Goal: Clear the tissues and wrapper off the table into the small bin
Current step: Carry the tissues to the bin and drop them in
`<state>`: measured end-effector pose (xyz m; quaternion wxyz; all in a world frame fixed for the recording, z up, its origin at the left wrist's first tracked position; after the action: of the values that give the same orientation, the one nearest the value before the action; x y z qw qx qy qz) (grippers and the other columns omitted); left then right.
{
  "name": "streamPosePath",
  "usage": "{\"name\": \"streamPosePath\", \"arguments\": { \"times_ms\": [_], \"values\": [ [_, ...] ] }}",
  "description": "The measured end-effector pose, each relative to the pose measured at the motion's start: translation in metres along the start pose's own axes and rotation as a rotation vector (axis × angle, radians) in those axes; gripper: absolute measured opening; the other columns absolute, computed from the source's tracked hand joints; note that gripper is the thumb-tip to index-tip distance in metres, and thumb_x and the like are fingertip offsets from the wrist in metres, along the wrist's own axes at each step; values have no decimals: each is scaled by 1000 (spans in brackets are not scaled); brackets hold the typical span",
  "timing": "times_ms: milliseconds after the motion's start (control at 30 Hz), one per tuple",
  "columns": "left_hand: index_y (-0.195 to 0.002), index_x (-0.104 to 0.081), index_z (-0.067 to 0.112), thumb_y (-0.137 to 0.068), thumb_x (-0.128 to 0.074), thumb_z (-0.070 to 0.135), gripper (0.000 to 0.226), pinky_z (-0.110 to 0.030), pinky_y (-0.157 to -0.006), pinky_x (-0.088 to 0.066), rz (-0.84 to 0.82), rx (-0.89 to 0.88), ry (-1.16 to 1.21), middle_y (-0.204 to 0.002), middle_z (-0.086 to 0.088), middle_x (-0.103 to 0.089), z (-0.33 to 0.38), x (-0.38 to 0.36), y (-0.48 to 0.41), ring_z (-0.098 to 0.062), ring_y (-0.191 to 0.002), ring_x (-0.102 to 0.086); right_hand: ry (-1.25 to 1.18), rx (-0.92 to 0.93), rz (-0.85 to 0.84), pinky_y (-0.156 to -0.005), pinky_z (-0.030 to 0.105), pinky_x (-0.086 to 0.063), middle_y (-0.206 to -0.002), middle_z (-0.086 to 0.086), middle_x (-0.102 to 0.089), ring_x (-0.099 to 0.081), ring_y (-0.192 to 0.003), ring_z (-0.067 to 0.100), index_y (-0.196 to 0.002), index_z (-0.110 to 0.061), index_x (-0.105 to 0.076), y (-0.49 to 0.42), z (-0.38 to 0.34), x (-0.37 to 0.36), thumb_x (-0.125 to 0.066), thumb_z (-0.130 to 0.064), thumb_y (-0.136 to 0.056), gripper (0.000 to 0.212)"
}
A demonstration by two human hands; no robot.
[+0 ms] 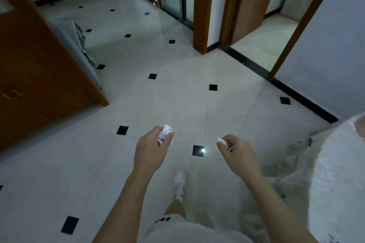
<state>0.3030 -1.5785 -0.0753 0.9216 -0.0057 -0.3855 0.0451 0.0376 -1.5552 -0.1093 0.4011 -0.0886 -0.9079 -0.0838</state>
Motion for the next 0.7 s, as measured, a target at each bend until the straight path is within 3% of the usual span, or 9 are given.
{"name": "streamPosePath", "arguments": {
  "times_ms": [233, 433, 567, 700],
  "values": [
    [-75, -53, 31, -93, -60, 43, 23, -19, -50, -29, -146, -94, 28, -59, 17, -51, 27, -45, -135, -5, -52, -48, 38, -124, 106, -57, 28, -47, -62, -2, -60, -58, -62, 15, -69, -21, -56, -105, 1, 21, -56, -45, -93, 34],
    [-81, -56, 33, -94, -58, 44, 17, -21, -50, -31, -263, -290, -15, -62, 18, -53, 69, -77, -248, -8, -52, -51, -8, -254, 260, -57, 30, -46, -62, -3, -60, -57, -62, 15, -70, -20, -59, -188, 3, 51, -57, -44, -93, 33],
    [-84, -60, 28, -93, -59, 43, 17, -23, -51, -33, -322, -420, -26, -63, 16, -53, 107, -106, -304, -4, -55, -51, 2, -340, 395, -54, 27, -40, -59, -5, -58, -56, -60, 11, -69, -21, -58, -210, 21, 74, -58, -44, -92, 32],
    [-84, -63, 26, -93, -59, 43, 20, -25, -51, -36, -407, -492, 14, -62, 13, -54, 143, -143, -333, -5, -55, -52, -6, -441, 471, -57, 31, -45, -58, -4, -58, -58, -60, 17, -70, -21, -59, -217, 43, 90, -59, -46, -91, 33]
  ]
}}
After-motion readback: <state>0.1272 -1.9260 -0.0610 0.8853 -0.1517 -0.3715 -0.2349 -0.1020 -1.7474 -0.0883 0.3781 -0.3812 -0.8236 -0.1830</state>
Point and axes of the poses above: each hand's wrist, its own y-axis away from the middle knuckle, its own x-axis out of the back of the hand, z = x × y, the point moved 4 cm from there along -y, towards the middle knuckle
